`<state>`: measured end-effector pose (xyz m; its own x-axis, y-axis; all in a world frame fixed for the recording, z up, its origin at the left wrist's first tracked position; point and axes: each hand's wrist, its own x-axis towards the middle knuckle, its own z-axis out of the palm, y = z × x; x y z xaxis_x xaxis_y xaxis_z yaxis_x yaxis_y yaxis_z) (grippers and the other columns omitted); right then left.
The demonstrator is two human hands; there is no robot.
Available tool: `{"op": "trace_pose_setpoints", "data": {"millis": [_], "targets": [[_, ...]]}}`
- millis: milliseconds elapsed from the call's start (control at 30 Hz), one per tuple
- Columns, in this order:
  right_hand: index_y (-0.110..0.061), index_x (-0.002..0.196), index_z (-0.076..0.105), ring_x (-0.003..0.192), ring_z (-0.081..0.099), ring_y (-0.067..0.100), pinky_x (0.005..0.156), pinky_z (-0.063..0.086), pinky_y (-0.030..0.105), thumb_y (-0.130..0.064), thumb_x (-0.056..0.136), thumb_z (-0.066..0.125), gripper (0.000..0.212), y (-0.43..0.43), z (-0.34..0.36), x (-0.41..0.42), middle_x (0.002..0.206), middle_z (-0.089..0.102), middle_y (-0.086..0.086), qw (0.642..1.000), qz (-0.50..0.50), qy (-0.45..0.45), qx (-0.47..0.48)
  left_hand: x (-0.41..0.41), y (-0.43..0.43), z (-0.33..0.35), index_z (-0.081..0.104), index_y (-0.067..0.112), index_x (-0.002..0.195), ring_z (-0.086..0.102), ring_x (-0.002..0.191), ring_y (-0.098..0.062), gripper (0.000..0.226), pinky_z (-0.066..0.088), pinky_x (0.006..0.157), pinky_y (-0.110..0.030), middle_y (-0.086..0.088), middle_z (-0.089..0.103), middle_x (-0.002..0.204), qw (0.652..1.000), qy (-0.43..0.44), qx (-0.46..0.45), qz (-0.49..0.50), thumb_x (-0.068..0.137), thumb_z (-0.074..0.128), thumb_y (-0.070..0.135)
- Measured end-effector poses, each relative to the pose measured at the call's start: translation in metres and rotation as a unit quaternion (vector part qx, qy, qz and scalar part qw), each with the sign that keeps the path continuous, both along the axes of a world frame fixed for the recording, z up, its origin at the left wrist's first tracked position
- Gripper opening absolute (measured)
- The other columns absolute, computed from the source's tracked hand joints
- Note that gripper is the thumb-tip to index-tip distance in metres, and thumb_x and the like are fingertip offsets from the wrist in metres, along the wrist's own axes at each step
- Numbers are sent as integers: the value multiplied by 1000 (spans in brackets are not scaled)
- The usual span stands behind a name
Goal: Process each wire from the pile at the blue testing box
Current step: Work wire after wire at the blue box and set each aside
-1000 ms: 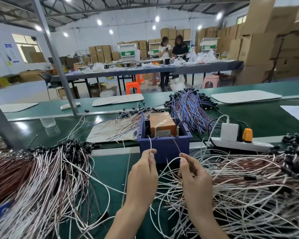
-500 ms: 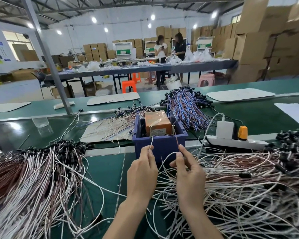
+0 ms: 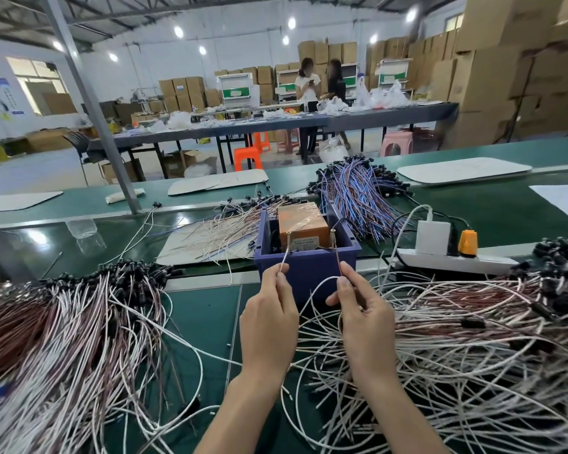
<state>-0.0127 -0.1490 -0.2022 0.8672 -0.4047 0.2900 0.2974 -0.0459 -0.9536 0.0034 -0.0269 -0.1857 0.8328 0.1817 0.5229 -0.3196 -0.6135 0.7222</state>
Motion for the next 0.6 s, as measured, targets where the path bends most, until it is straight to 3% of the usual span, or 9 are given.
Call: {"op": "trace_pose_setpoints", "data": {"millis": [133,300,600], "targets": [[-49,125,59,47,35,5,47,36,19,-36,102,55,26,0,0,-2,78,71,-6,1000,25,4,-1,2,4,-5,61,25,121,47,48,-7,31,39,54,-32,10,55,57,1000,12,-20,-2,106,35,31],[-48,125,58,46,33,4,46,35,18,-34,103,55,27,0,2,3,78,71,-8,1000,19,-1,3,6,4,-5,60,27,123,49,50,-6,29,41,55,-32,10,60,63,999,26,-24,-16,107,36,31],[-49,124,59,44,34,4,46,33,15,-34,103,55,26,1,0,8,75,69,-9,1000,3,-5,-13,8,5,-7,60,25,125,47,47,-6,29,34,52,-26,12,50,55,999,24,-12,-36,107,38,29]]}}
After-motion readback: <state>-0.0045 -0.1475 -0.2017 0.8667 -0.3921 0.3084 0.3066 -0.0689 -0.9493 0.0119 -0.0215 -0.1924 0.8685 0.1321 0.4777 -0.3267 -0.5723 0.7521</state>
